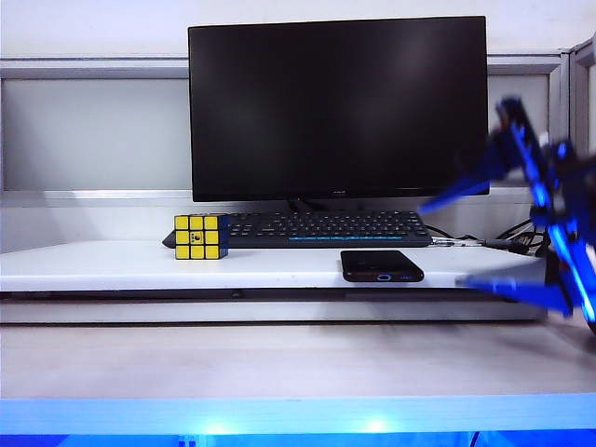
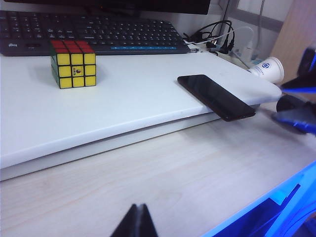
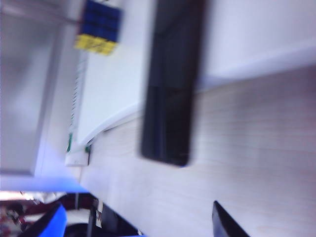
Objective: Put the phone on top of the Rubik's Cube.
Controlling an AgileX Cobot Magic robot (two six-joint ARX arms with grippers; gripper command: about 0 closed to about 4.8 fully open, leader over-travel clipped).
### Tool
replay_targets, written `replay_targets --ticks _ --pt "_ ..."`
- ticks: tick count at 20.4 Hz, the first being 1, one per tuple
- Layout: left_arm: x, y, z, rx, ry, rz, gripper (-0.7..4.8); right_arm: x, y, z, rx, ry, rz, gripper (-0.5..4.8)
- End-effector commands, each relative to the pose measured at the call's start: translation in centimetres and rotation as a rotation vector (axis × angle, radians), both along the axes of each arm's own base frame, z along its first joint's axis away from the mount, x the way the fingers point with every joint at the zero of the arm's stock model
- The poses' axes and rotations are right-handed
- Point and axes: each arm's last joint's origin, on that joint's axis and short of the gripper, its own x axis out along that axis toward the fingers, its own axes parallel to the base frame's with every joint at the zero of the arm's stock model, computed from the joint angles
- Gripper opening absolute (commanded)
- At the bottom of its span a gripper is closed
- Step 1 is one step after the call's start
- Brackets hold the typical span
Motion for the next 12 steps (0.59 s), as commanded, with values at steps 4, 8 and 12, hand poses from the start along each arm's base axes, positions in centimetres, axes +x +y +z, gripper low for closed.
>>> replay_targets --ticks 4,8,12 --pt "0.0 0.0 -0.2 0.003 0.019 -0.016 -0.05 1.8 0.3 -1.2 0.063 0.008 -0.047 3.78" --pt "-0.1 -0.1 -0.2 0.002 0.018 -0.030 -0.05 3.4 0.6 -0.9 0.084 0.011 -0.053 3.78" --pt "-0.1 -0.1 -0.2 0.003 0.017 -0.035 -0.05 4.3 0.8 -0.4 0.094 -0.005 -0.053 3.58"
